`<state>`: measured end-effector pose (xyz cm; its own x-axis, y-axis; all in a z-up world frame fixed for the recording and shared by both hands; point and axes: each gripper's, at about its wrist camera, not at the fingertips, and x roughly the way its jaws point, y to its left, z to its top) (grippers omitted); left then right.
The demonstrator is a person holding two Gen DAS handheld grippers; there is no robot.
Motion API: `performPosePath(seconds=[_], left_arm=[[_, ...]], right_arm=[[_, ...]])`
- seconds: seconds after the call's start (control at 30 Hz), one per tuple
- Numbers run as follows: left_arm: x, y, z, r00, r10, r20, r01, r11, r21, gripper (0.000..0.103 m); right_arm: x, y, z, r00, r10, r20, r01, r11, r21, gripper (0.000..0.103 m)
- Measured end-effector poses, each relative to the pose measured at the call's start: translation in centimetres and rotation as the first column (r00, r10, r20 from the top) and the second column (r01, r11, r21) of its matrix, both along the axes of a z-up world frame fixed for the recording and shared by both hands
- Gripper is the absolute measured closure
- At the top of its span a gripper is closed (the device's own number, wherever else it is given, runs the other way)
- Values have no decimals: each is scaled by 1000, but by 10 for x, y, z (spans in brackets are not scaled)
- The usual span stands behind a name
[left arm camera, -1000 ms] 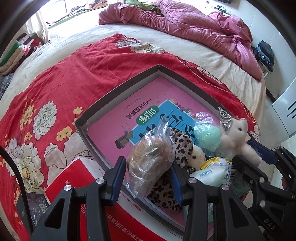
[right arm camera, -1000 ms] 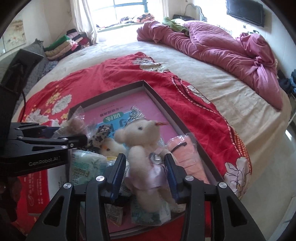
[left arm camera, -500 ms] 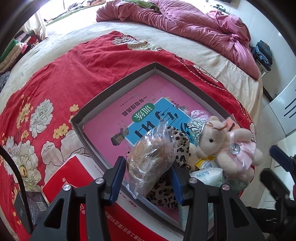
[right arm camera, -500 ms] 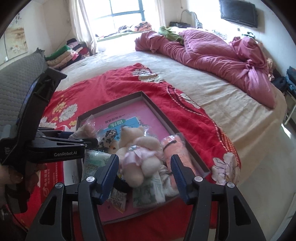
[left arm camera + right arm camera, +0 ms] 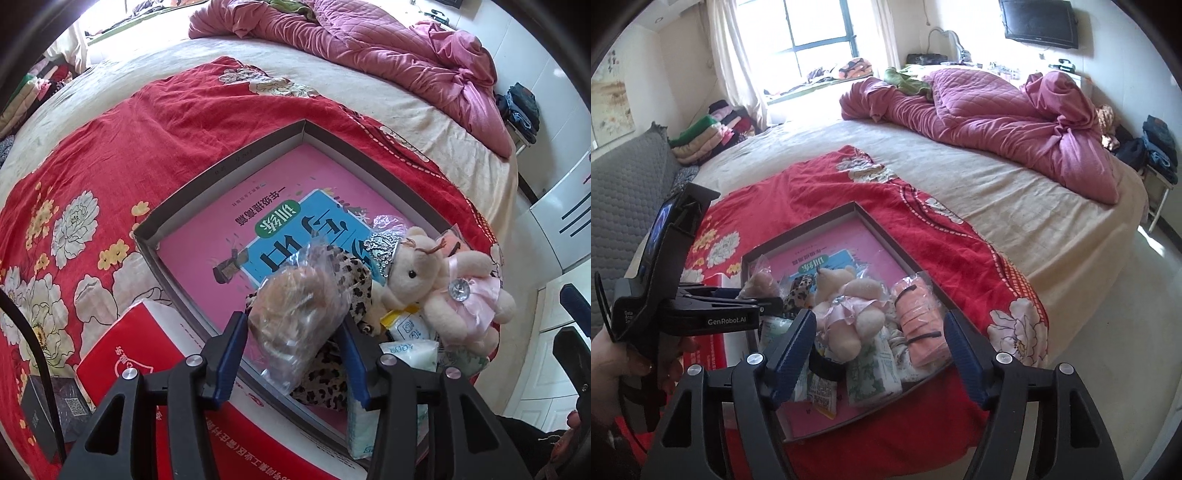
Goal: Organize soft objects
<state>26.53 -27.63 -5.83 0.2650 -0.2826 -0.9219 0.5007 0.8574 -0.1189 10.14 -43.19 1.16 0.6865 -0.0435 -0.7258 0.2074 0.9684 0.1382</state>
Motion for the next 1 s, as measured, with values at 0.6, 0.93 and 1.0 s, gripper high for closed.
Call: performPosePath(seconds=[0.6,0.93,1.0], left_arm=[[-1,17,16,999,35,37,-34,999,-38,41],[-19,39,51,994,64,89,-57,995,-81,29],[-27,48,65,991,76,107,-65,993,-99,29]], right_arm=[[-8,7,21,1000,-8,30,9,999,-34,30],[-15,17,39,997,-32,76,37,997,-65,29],[-13,22,43,996,-35,83,41,997,-70,29]])
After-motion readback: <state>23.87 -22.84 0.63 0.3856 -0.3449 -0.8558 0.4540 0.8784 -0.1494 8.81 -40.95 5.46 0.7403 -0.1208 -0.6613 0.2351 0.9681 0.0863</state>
